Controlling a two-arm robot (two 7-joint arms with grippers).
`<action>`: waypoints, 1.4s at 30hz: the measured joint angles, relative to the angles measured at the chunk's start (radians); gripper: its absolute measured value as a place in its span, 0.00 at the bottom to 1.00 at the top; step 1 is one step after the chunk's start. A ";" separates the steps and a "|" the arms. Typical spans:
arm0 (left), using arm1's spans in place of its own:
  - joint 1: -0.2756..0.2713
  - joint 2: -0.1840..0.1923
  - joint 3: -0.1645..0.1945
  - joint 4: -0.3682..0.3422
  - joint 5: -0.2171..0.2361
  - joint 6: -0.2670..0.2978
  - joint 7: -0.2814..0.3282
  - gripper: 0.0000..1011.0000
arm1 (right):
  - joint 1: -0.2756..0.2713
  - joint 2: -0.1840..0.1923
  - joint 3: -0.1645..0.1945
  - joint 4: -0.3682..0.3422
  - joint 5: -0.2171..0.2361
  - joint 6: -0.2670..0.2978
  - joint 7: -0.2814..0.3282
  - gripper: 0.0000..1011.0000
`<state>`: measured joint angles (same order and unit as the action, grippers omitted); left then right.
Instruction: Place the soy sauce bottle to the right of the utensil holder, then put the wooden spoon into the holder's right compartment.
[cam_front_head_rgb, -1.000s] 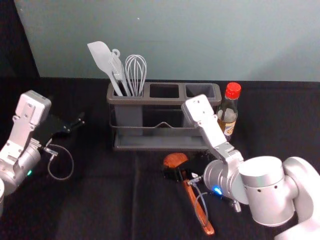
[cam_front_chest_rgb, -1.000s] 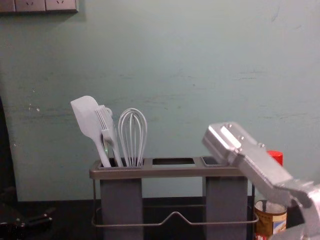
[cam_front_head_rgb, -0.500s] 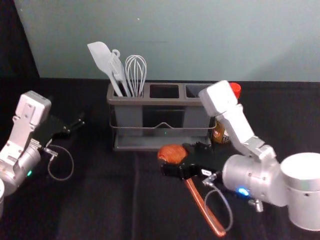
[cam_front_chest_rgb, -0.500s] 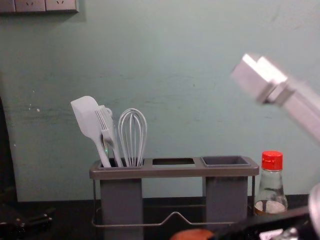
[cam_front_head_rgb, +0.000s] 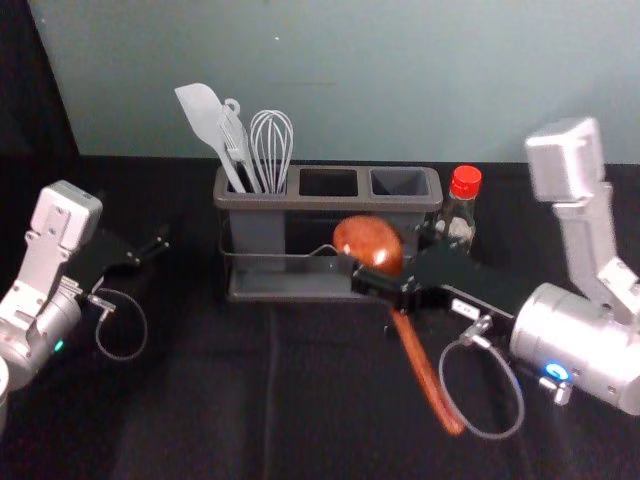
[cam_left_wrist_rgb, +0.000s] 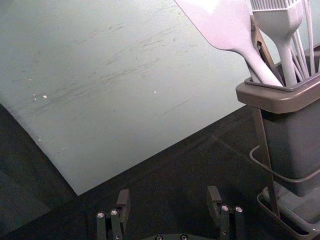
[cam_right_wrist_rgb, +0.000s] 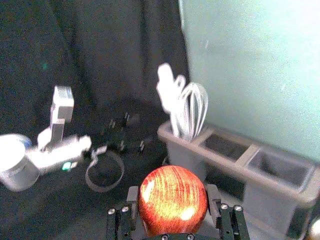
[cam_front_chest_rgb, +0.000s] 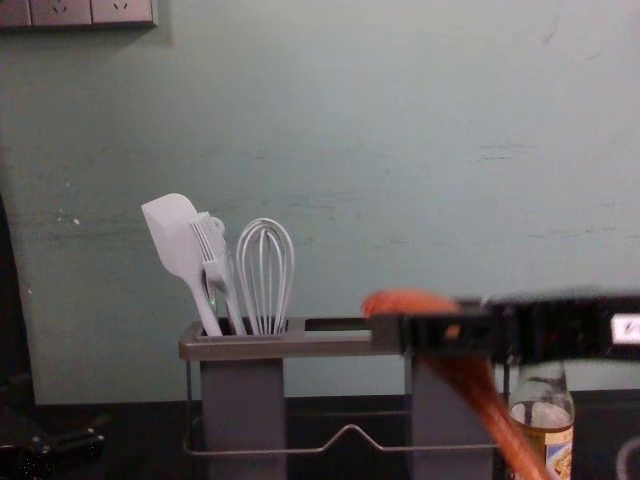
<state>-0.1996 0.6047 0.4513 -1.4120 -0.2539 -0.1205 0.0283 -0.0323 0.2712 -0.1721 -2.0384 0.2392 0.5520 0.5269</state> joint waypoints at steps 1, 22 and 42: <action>0.000 0.000 0.000 0.000 0.000 0.000 0.000 0.99 | -0.007 -0.001 0.006 0.001 0.002 -0.033 0.000 0.83; 0.000 0.000 0.000 0.000 0.000 0.000 0.000 0.99 | -0.133 -0.080 0.047 0.139 -0.082 -0.934 -0.135 0.83; 0.000 0.000 0.000 0.000 0.000 0.000 0.000 0.99 | -0.133 -0.079 0.047 0.139 -0.081 -0.928 -0.139 0.83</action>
<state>-0.1996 0.6047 0.4514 -1.4120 -0.2539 -0.1205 0.0283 -0.1650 0.1922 -0.1252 -1.8996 0.1586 -0.3756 0.3884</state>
